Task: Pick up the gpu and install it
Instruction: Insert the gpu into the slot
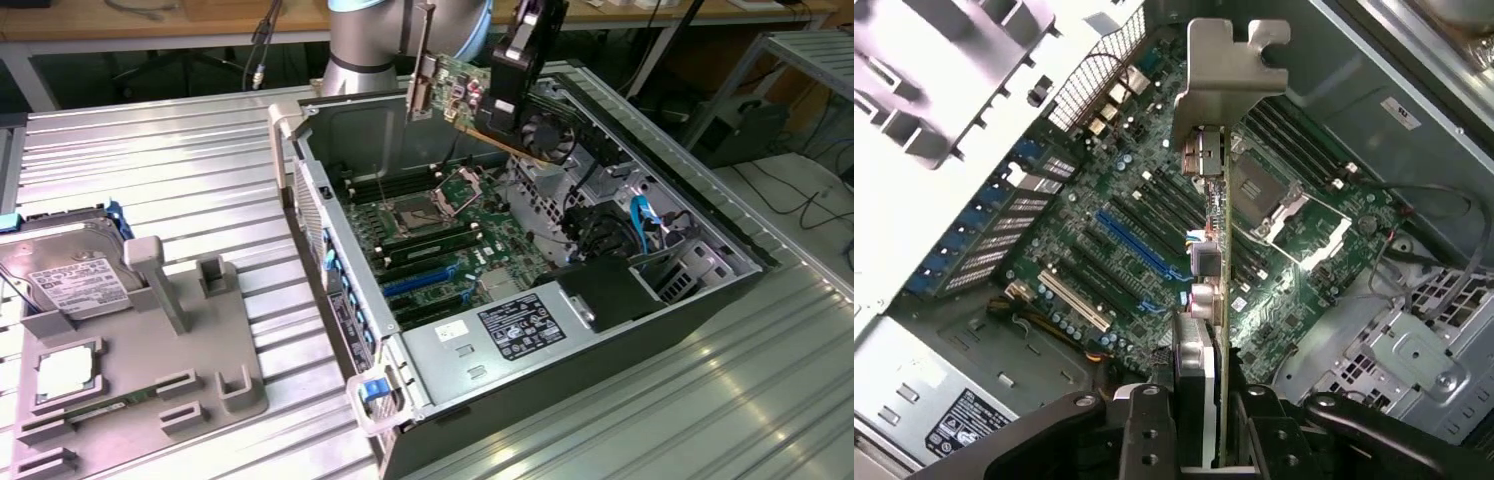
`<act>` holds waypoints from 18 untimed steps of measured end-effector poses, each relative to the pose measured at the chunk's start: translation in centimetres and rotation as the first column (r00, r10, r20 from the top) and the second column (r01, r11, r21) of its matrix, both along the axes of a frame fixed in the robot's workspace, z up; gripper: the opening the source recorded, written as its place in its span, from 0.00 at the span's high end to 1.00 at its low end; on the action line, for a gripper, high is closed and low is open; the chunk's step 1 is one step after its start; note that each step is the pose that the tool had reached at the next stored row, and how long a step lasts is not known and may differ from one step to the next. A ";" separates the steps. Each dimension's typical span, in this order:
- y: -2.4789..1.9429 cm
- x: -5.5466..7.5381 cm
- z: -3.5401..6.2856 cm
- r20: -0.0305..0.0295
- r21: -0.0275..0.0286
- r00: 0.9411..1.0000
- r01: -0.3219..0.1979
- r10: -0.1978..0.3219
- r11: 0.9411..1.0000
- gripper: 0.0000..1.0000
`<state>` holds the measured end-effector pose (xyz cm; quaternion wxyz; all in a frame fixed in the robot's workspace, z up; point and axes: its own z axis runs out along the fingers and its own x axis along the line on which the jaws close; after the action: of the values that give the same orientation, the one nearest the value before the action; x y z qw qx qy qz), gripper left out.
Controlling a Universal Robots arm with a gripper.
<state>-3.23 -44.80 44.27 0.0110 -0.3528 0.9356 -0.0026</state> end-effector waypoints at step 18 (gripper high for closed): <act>0.00 0.0 0.00 0.000 0.000 0.955 -0.297 0.297 0.955 0.72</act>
<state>-3.23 -44.80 44.27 0.0112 -0.4893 0.8721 -0.0009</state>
